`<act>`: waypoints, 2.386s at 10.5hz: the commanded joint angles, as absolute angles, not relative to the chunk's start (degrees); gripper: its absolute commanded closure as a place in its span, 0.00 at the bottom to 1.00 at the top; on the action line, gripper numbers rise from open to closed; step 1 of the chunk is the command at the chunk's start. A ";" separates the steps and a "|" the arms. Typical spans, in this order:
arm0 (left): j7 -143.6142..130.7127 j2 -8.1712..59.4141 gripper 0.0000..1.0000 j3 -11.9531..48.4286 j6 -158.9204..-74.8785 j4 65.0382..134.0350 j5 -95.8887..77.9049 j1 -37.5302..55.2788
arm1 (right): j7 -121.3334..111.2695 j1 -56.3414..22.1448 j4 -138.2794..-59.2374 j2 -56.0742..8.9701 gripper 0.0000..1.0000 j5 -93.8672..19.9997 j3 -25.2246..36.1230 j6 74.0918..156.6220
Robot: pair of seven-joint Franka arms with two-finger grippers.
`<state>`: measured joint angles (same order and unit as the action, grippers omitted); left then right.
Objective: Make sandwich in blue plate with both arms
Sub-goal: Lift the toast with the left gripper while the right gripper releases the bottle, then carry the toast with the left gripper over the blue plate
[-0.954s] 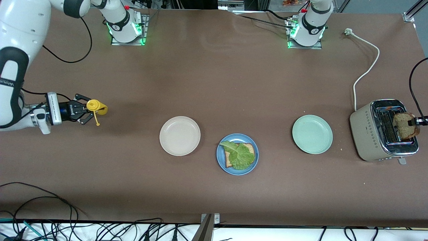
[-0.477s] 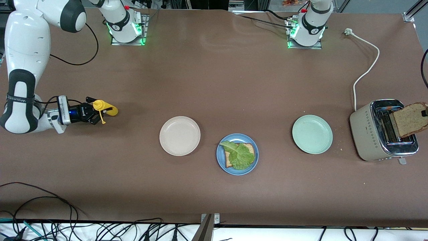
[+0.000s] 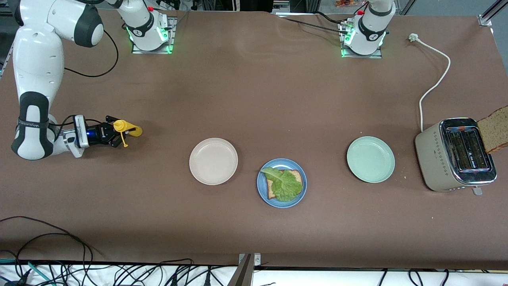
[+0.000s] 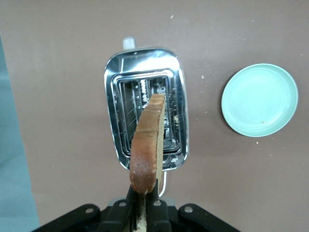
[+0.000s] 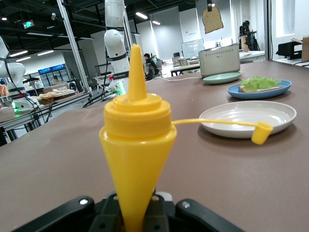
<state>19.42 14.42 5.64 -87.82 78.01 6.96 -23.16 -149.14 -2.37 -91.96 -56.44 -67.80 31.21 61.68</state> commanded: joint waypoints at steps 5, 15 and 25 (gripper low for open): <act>16.89 15.29 1.00 5.71 -87.28 76.29 8.00 -10.74 | -148.72 -1.23 -88.68 -57.92 0.96 -67.50 30.85 63.02; -2.20 25.03 1.00 5.54 -95.44 80.69 -17.19 2.81 | -142.74 2.36 -85.88 -57.57 0.00 -62.50 31.38 61.17; -6.15 39.28 1.00 5.71 -106.70 76.12 -45.51 10.19 | -102.80 5.54 -64.08 -50.12 0.00 -51.25 37.44 54.75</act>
<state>-5.43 36.64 6.15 -106.21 79.40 -41.44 9.15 -113.67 5.56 -67.90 -53.30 -54.53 37.30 55.68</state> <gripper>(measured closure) 0.912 0.000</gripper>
